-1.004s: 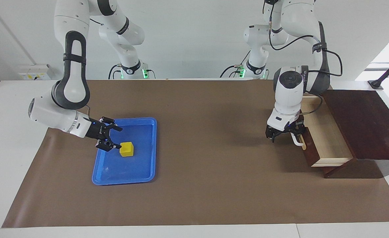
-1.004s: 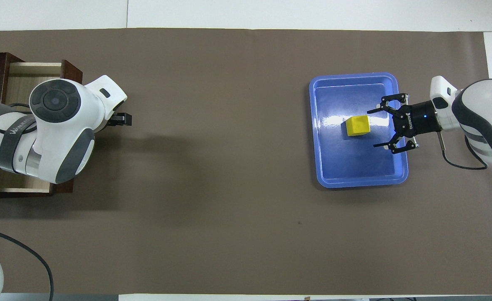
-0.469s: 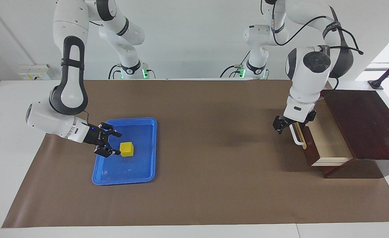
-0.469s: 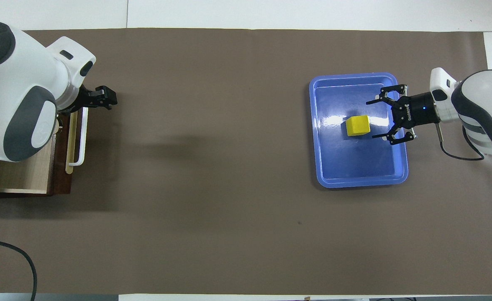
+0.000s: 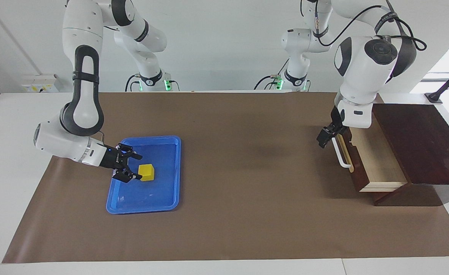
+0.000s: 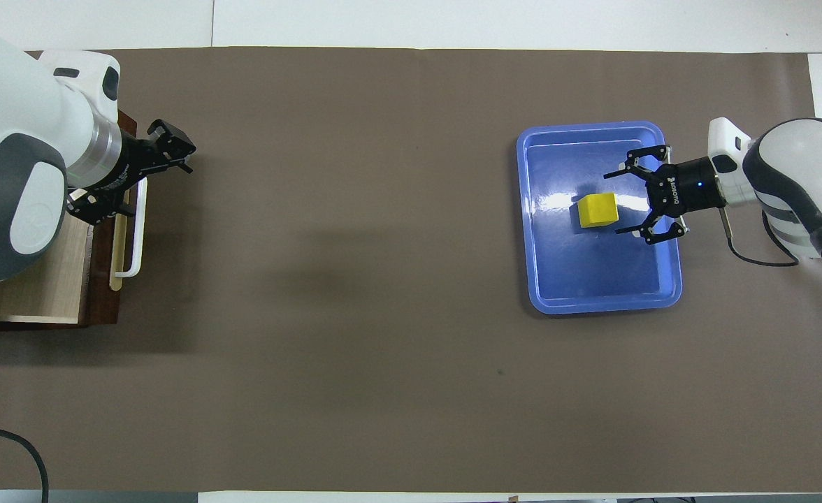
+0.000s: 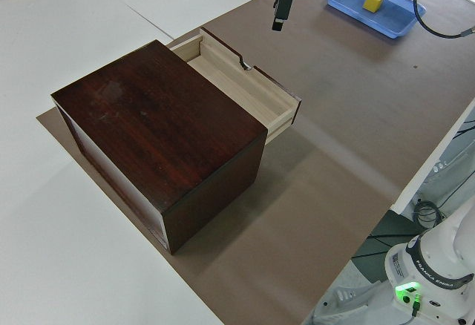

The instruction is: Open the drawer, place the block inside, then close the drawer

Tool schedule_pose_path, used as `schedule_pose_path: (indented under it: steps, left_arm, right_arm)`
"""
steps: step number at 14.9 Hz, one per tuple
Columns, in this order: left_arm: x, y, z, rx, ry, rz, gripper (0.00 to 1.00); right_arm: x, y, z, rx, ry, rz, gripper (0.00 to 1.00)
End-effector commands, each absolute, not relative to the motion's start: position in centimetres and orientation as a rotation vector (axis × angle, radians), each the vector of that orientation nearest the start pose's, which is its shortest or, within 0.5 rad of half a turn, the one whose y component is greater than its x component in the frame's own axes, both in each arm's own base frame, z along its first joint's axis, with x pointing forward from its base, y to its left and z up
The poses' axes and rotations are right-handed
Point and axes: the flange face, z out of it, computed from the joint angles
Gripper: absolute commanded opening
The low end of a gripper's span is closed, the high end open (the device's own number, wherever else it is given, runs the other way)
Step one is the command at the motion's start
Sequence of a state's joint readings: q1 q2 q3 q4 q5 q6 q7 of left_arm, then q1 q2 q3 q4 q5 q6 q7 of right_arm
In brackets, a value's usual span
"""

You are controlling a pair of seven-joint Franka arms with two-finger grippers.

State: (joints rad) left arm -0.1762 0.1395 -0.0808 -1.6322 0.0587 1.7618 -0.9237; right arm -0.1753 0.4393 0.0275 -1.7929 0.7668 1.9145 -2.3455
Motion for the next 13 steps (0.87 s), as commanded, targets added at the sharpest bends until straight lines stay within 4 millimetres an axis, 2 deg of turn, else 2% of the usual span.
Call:
schedule_pose_path:
  steps: [1, 4, 7, 9, 13]
  left_arm:
    - [56.7, -15.3, 54.7, -2.897, -1.102, 0.046, 1.00]
    - [55.9, -15.3, 56.4, -2.907, -1.241, 0.073, 1.00]
    - [55.5, -15.3, 55.7, -2.843, -1.379, 0.068, 1.00]
    - [55.0, -15.2, 54.9, -2.837, -1.386, 0.070, 1.00]
    - [55.0, -15.5, 54.9, -2.846, -1.391, 0.050, 1.00]
  right_arm:
    - [62.2, -4.6, 27.7, 2.193, 2.726, 1.040, 1.00]
    - [62.1, -4.8, 27.5, 2.225, 2.711, 1.035, 1.00]
    - [62.3, -4.9, 27.3, 2.214, 2.686, 1.021, 1.00]
    - [62.2, -4.7, 26.8, 2.218, 2.675, 1.010, 1.00]
    - [61.9, -4.4, 26.1, 2.223, 2.675, 0.995, 1.00]
